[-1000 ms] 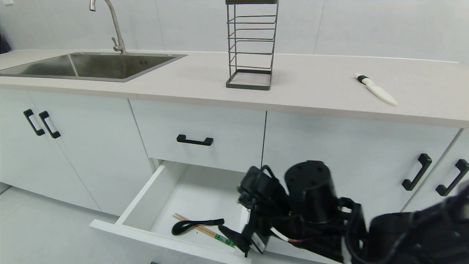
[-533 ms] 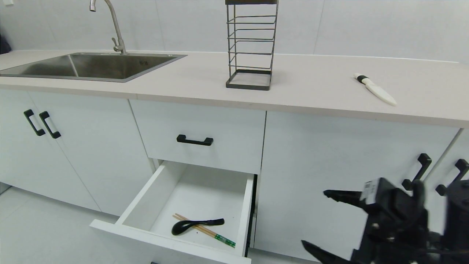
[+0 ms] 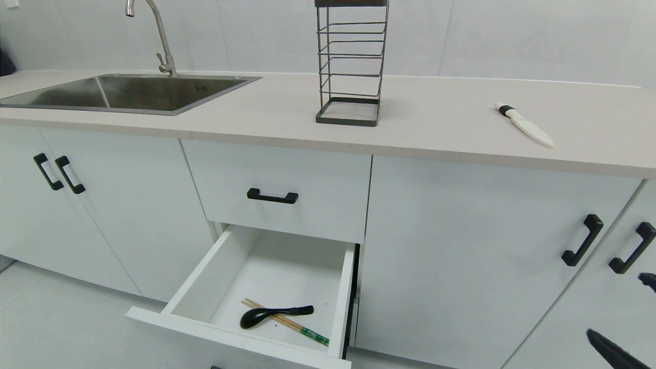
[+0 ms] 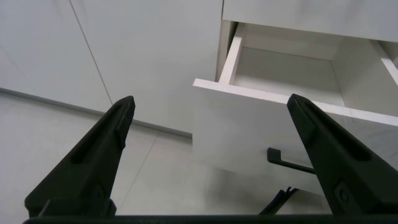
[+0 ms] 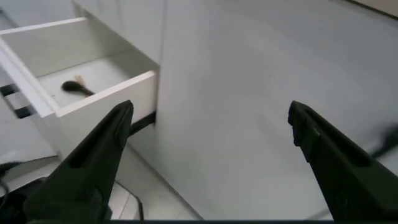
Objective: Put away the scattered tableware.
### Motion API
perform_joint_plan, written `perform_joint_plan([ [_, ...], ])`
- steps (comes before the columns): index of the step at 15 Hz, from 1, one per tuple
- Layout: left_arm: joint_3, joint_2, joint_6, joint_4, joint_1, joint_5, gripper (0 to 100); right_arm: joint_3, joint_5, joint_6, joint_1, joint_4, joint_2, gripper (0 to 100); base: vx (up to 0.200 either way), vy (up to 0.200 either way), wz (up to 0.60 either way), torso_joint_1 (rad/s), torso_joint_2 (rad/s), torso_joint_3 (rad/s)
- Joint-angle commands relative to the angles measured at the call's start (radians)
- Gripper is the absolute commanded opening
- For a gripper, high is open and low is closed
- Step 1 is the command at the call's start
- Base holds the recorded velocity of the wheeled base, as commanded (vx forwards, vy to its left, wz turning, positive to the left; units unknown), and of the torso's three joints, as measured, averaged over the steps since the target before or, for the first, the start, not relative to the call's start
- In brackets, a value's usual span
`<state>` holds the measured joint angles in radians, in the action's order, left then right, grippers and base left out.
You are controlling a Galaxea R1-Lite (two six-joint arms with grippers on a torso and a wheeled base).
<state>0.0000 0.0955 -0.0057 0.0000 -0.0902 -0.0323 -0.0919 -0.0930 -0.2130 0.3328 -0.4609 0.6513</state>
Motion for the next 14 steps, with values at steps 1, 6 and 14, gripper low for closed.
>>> perform_joint_plan([
  [1, 0.000, 0.001, 0.000, 0.000, 0.000, 0.000, 100, 0.011, -0.005, 0.001, -0.112, 0.103, -0.277, 100, 0.000, 0.000, 0.00, 0.000, 0.00, 0.000],
  [6, 0.000, 0.001, 0.000, 0.000, 0.001, 0.000, 100, 0.041, -0.048, 0.073, -0.190, 0.136, -0.375, 100, 0.000, 0.000, 0.00, 0.000, 0.00, 0.000],
  [14, 0.000, 0.001, 0.001, 0.000, 0.000, 0.000, 100, 0.069, -0.036, 0.141, -0.251, 0.291, -0.555, 100, 0.000, 0.000, 0.00, 0.000, 0.00, 0.000],
])
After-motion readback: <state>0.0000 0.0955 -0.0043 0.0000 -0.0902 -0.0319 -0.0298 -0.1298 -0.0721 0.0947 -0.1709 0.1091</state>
